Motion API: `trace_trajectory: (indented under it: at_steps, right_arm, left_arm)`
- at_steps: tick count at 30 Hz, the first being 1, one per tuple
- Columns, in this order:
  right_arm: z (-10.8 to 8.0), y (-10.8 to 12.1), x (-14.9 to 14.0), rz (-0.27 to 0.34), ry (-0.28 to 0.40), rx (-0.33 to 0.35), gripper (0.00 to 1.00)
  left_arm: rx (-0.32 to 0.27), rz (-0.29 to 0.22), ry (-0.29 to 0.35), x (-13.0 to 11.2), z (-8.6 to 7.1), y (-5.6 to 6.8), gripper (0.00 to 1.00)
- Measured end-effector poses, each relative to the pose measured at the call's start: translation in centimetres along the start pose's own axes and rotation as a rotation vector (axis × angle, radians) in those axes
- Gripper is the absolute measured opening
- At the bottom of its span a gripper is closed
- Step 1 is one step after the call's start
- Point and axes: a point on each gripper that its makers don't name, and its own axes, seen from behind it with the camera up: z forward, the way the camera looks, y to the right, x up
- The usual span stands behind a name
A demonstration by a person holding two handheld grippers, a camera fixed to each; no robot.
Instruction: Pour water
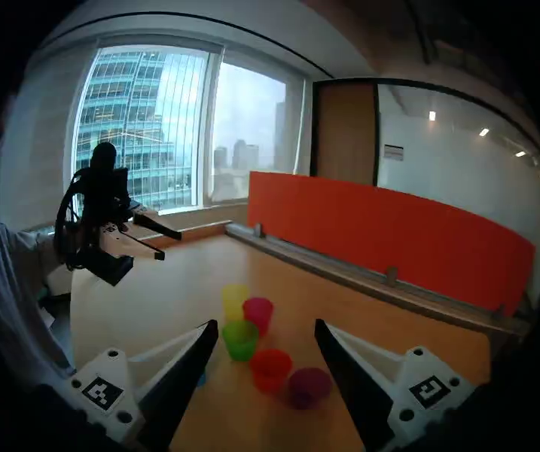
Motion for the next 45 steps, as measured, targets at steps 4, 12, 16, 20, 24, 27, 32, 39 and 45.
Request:
trace_trajectory:
  at_steps: [4,12,16,20,24,27,32,39,45]
  right_arm:
    - [0.4,-0.6,-1.1,-0.013,-0.021,0.029,0.99]
    - [1.2,-1.8,-3.5,-0.033,-0.066,0.083,0.99]
    - [1.5,-2.1,-4.5,-0.036,-0.084,0.100,0.99]
    - [1.7,-2.5,-5.4,-0.041,-0.099,0.120,0.99]
    - [1.9,-2.9,-6.1,-0.047,-0.110,0.141,0.99]
    - [2.1,-3.3,-6.7,-0.052,-0.121,0.157,0.99]
    - [2.8,-4.1,-8.0,-0.064,-0.147,0.189,1.00]
    - [4.5,-5.5,-9.7,-0.087,-0.184,0.234,0.99]
    - [6.1,-6.9,-11.1,-0.093,-0.211,0.275,0.99]
  left_arm:
    - [-0.007,0.005,-0.017,-0.9,0.7,-0.1,1.00]
    - [-0.017,0.001,-0.046,-2.4,2.0,-0.3,1.00]
    - [-0.018,0.002,-0.054,-2.8,2.5,-0.4,1.00]
    - [-0.019,0.002,-0.058,-3.1,2.9,-0.5,1.00]
    - [-0.016,0.000,-0.058,-3.1,3.1,-0.7,1.00]
    - [-0.014,-0.003,-0.058,-3.2,3.3,-0.9,1.00]
    - [-0.011,-0.002,-0.059,-3.3,3.6,-1.1,1.00]
    - [-0.014,-0.004,-0.060,-3.6,4.0,-1.3,1.00]
    - [-0.013,-0.009,-0.060,-3.8,4.3,-1.6,1.00]
